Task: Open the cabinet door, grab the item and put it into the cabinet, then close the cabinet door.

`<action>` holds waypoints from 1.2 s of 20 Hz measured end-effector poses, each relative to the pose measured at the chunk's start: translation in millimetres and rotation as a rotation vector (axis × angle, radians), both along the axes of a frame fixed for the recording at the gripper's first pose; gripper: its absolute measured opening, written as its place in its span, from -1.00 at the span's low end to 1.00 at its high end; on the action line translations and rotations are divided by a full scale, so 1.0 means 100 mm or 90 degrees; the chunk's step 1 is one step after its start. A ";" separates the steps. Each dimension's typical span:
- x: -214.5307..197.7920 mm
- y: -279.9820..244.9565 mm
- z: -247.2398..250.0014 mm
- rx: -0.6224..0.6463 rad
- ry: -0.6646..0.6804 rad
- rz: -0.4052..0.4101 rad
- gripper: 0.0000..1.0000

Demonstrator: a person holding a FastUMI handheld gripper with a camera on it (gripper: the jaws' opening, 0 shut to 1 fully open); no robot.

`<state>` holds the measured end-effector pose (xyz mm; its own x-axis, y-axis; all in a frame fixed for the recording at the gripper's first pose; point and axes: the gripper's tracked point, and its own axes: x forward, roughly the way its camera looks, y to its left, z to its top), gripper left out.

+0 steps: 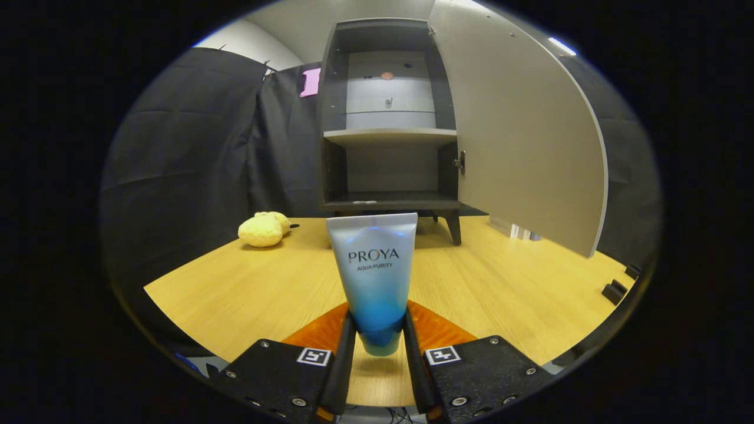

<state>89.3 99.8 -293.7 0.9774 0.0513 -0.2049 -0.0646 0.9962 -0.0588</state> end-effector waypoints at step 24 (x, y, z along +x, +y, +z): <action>3.58 0.26 3.39 -0.028 -0.136 0.012 -0.13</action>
<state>447.6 125.5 44.9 0.9979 0.0648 0.0040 -0.0639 0.9912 -0.1163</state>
